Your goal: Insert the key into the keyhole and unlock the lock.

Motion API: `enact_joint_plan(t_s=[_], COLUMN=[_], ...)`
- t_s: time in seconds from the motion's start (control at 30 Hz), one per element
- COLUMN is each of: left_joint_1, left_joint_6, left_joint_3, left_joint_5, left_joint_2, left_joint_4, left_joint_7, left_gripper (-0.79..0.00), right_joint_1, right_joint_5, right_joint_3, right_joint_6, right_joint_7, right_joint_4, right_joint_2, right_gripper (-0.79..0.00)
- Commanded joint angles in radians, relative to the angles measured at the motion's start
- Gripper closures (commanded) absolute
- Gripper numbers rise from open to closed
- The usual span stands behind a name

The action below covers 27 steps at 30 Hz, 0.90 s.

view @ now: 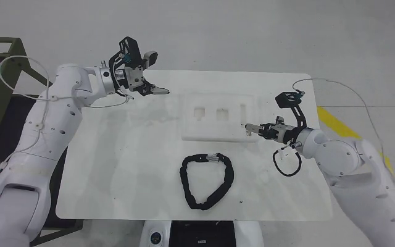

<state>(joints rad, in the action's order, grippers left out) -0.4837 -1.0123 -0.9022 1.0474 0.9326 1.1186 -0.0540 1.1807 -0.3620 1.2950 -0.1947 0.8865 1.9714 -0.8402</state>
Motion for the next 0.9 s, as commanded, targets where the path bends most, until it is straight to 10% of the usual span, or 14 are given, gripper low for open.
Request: enact_joint_plan(t_s=[0.0,0.87], left_joint_1=[0.000,0.000], left_joint_6=[0.000,0.000], left_joint_3=[0.000,0.000], left_joint_5=[0.000,0.000], left_joint_2=[0.000,0.000], left_joint_4=[0.000,0.000], left_joint_7=[0.000,0.000], left_gripper=[-0.785,-0.785], right_joint_1=[0.000,-0.069], right_joint_5=[0.002,-0.034], right_joint_3=[0.000,-0.121], right_joint_6=[0.000,0.024], right_joint_7=[0.000,0.029], right_joint_4=[-0.001,-0.017], right_joint_2=[0.000,-0.023], right_gripper=[-0.785,-0.785])
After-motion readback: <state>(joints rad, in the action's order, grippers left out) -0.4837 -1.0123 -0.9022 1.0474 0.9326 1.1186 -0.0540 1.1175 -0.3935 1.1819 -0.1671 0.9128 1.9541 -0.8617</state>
